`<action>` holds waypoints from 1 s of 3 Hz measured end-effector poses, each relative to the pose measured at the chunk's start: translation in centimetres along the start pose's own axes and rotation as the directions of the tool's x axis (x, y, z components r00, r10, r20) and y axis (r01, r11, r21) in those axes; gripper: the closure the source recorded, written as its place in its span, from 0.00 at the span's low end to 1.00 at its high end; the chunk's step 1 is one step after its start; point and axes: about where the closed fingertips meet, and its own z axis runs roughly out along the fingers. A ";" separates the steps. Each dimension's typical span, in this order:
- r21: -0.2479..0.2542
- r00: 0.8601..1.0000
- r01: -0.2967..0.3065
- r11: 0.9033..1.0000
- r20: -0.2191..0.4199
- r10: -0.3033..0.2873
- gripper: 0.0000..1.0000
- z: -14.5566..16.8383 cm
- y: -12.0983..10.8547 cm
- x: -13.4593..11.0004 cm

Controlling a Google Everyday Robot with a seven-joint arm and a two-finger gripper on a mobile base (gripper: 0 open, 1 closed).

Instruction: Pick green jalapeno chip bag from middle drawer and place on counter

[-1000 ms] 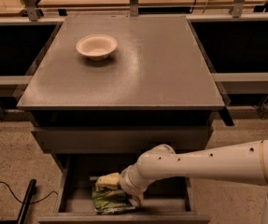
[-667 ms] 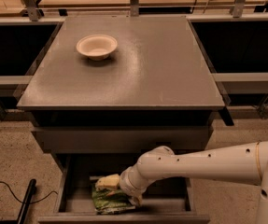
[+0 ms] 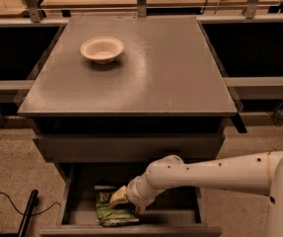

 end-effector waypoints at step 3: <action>0.203 0.989 0.078 0.976 -0.137 -0.051 1.00 -7.8 -3.3 -2.6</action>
Offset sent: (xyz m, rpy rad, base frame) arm -0.0074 -0.0309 0.1186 0.3251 -0.2319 -0.0883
